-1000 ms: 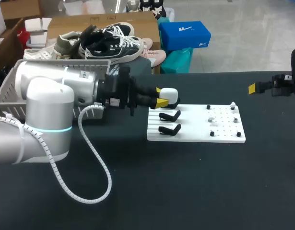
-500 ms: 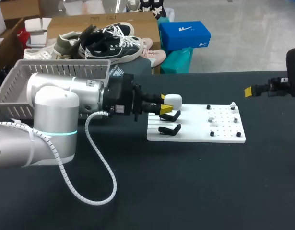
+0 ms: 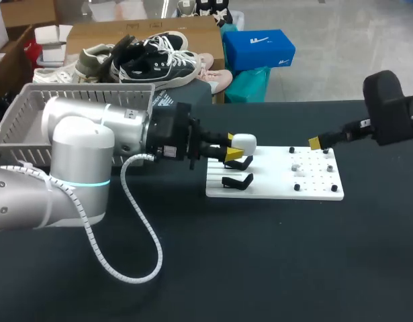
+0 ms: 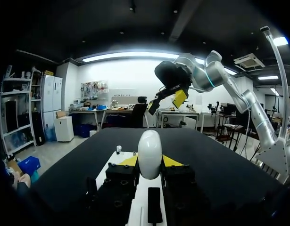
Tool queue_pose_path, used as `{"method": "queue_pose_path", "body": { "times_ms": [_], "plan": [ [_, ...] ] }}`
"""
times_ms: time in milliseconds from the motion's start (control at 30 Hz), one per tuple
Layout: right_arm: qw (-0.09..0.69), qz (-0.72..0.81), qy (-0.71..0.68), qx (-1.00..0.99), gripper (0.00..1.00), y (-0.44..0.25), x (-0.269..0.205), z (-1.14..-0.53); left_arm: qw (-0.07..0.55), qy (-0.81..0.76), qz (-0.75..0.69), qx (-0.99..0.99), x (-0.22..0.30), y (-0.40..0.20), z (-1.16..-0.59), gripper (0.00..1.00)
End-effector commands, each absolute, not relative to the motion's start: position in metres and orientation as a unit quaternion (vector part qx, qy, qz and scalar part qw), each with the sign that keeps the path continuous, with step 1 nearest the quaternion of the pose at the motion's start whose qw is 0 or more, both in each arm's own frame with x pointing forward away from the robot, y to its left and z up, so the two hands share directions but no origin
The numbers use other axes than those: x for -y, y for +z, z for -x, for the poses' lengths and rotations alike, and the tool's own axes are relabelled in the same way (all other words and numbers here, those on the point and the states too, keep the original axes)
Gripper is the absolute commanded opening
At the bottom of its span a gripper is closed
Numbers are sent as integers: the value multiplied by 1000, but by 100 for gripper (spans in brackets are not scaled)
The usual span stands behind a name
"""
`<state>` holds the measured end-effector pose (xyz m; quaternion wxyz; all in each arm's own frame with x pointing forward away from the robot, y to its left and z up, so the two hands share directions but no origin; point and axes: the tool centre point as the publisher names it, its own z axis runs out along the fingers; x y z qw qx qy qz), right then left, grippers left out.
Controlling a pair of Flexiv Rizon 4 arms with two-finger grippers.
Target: Pick up each earbud case from the left stands, insert the matching earbuds, close the lid, and place the case in the box.
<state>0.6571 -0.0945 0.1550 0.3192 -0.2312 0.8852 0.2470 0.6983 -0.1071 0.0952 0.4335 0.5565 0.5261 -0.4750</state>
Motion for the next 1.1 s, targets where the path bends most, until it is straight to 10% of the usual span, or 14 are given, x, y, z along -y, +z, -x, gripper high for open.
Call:
{"method": "queue_pose_path", "body": {
  "times_ms": [33,1100],
  "plan": [
    [307,242,259,-883,100,151,79,-662,433,-470,-559,-528,108,97,-696,0],
    [256,282,259,-888,100,138,13,-649,453,-457,-567,-515,105,95,-693,0]
  ]
}}
